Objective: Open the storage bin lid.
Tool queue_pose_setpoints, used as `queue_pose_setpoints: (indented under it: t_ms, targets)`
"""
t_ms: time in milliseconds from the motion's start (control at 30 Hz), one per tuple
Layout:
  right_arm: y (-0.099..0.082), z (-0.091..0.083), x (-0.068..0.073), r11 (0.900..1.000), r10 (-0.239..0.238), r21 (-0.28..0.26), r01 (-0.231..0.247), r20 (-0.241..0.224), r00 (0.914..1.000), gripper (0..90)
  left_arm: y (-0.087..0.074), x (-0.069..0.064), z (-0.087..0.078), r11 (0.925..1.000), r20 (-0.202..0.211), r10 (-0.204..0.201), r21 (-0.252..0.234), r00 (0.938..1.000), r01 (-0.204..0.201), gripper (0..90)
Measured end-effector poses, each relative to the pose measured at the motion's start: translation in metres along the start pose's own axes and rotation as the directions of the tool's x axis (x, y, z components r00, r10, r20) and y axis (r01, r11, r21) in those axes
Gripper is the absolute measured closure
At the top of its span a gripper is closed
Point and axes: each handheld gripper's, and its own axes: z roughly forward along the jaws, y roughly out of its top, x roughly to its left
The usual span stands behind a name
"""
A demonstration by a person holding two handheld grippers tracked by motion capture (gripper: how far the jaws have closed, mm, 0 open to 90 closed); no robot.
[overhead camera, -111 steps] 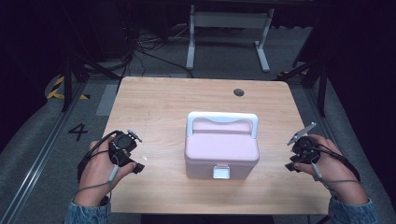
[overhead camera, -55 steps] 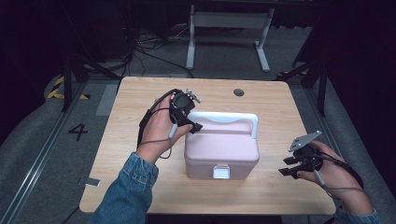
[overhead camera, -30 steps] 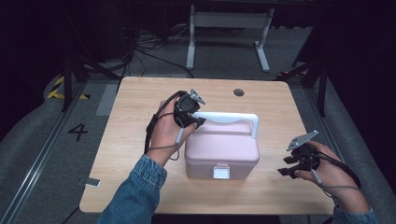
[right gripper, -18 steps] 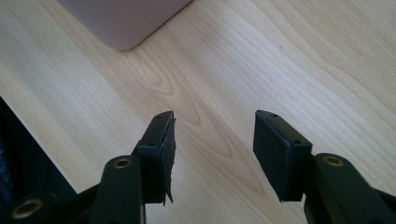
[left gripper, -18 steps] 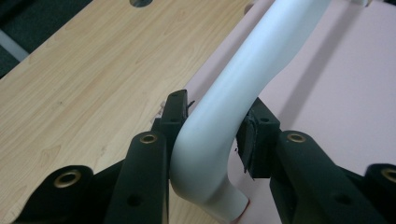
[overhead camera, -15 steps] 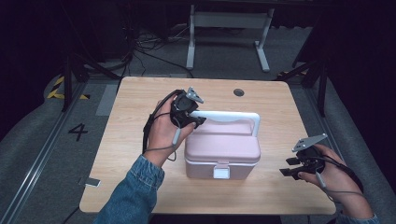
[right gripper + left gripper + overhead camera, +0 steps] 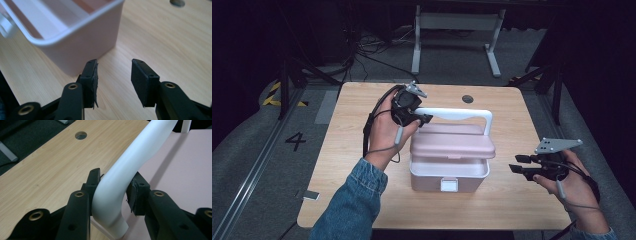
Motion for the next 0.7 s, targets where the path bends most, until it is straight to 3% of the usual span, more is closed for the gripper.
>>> queue_pose_setpoints:
  t_ms: [167,267,467,600,700]
  targets:
    - [0.006,-0.005,0.002,0.9962,-0.011,-0.087,0.011,-0.004,0.9999,61.0,0.003,0.008,0.002,0.9990,0.011,-0.043,-0.009,0.9990,0.044,66.3]
    - [0.011,-0.008,0.008,0.9881,-0.045,-0.147,0.044,-0.005,0.9990,63.3,0.003,0.013,0.004,0.9964,0.021,-0.081,-0.025,0.9965,0.081,65.6]
    - [0.020,-0.012,0.018,0.9726,-0.061,-0.226,0.055,-0.017,0.9980,69.4,0.005,0.018,0.005,0.9920,0.023,-0.121,-0.033,0.9924,0.122,65.4]
    - [0.023,-0.012,0.022,0.9607,-0.062,-0.272,0.056,-0.017,0.9979,72.8,0.005,0.024,0.006,0.9838,0.045,-0.173,-0.040,0.9838,0.175,65.5]
    - [0.027,-0.010,0.025,0.9537,-0.072,-0.294,0.065,-0.013,0.9973,74.8,0.006,0.023,0.006,0.9837,0.019,-0.175,-0.038,0.9844,0.176,65.0]
